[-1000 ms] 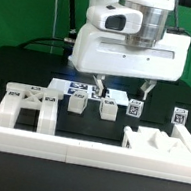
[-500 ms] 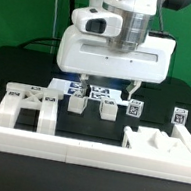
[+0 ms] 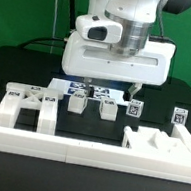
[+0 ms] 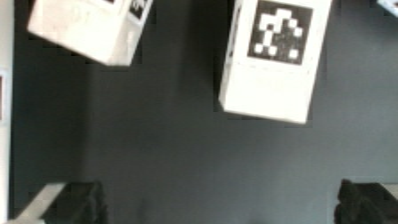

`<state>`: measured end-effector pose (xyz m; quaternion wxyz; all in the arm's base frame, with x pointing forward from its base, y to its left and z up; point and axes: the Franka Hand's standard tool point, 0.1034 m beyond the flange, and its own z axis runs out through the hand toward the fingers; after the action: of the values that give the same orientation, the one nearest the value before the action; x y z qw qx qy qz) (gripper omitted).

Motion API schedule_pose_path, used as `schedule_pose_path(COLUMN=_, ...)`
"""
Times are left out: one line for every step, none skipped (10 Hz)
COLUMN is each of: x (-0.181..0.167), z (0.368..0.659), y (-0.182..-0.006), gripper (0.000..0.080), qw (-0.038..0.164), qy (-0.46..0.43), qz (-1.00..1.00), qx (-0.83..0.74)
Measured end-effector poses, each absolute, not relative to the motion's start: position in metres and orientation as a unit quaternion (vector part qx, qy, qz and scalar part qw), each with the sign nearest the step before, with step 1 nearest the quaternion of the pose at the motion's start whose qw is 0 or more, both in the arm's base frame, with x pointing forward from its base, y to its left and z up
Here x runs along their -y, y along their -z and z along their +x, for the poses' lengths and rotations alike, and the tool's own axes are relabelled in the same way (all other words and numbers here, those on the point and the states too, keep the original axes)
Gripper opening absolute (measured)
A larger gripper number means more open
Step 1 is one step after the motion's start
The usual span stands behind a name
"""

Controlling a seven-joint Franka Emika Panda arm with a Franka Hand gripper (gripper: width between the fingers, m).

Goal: Assemble chair

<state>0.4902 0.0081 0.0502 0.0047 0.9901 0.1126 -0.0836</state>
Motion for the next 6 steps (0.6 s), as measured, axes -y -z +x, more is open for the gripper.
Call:
schedule_pose_path(x=-0.009, z=0.491, y=-0.050, gripper=0.0649, qw=0.005, qy=0.083, qz=0.990, qx=-0.113)
schedule_pose_path(x=-0.012, z=0.484, y=-0.048, gripper=0.0649, qw=0.005, qy=0.115, qz=0.989, qx=-0.097)
schedule_pose_path(x=-0.017, z=0.481, y=-0.047, gripper=0.0649, qw=0.005, qy=0.156, qz=0.983, qx=-0.095)
schedule_pose_path(x=-0.018, z=0.483, y=-0.046, gripper=0.0649, qw=0.005, qy=0.188, qz=0.978, qx=-0.095)
schedule_pose_path(x=-0.016, z=0.484, y=-0.043, gripper=0.0649, qw=0.004, qy=0.208, qz=0.973, qx=-0.096)
schedule_pose_path(x=-0.018, z=0.479, y=-0.044, gripper=0.0649, qw=0.003, qy=0.251, qz=0.963, qx=-0.094)
